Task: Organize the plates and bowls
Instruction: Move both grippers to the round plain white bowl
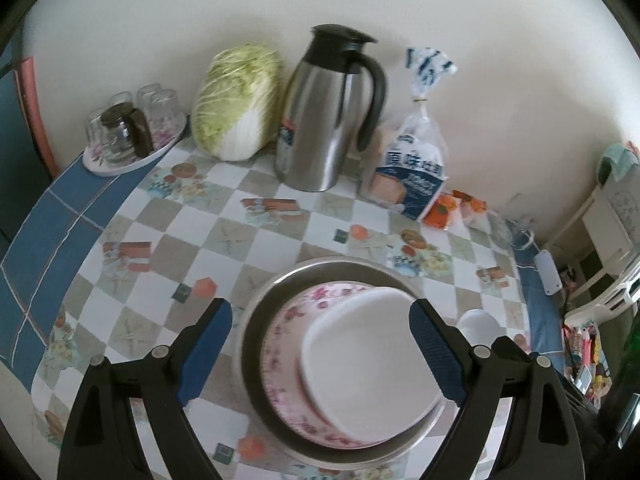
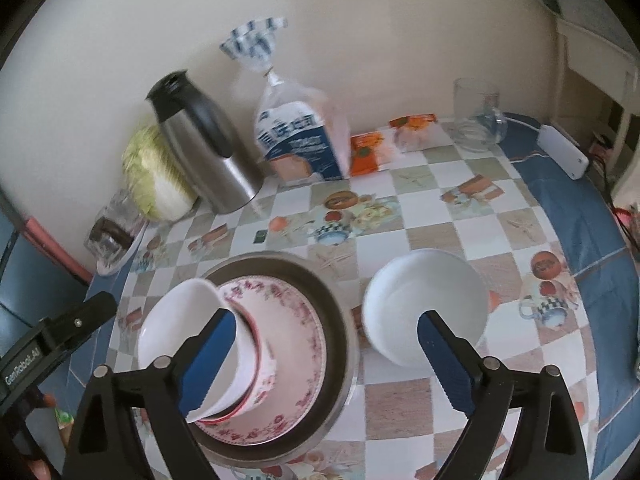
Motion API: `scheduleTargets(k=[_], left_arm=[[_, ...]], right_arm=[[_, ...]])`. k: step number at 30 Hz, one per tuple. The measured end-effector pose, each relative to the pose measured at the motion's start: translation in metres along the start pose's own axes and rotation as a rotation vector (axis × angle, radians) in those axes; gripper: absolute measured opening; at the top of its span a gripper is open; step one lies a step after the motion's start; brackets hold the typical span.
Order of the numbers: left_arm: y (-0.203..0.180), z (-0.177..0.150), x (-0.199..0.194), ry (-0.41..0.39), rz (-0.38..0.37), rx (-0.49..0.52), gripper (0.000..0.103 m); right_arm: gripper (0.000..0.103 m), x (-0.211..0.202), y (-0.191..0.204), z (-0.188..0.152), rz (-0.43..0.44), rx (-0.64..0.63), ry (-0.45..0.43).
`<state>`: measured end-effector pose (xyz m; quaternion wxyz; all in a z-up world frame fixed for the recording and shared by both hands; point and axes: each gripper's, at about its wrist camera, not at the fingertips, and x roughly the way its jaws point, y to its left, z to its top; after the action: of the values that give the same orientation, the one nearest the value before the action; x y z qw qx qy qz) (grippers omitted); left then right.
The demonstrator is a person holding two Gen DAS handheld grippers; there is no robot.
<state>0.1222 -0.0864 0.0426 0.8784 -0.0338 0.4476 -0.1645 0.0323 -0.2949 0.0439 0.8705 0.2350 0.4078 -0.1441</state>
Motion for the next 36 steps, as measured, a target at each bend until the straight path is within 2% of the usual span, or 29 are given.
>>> scheduleTargets(k=[6, 12, 21, 27, 33, 36], left_arm=[[-0.041, -0.006, 0.003, 0.008, -0.075, 0.043, 0.091], [-0.087, -0.016, 0.004, 0.002, -0.149, 0.126, 0.091], [-0.144, -0.036, 0.025, 0.065, -0.236, 0.256, 0.092], [-0.174, -0.048, 0.042, 0.078, -0.235, 0.327, 0.092], [-0.195, -0.057, 0.064, 0.078, -0.21, 0.403, 0.092], [-0.196, -0.059, 0.078, 0.083, -0.195, 0.385, 0.092]], right_arm=[[0.094, -0.008, -0.029, 0.006, -0.014, 0.054, -0.016], [0.094, -0.017, -0.086, 0.008, -0.022, 0.185, -0.039], [0.094, -0.021, -0.161, 0.0, -0.084, 0.323, -0.054], [0.094, -0.011, -0.19, -0.005, -0.12, 0.365, -0.032], [0.095, 0.006, -0.194, -0.01, -0.126, 0.356, 0.008], [0.095, 0.017, -0.194, -0.012, -0.12, 0.348, 0.031]])
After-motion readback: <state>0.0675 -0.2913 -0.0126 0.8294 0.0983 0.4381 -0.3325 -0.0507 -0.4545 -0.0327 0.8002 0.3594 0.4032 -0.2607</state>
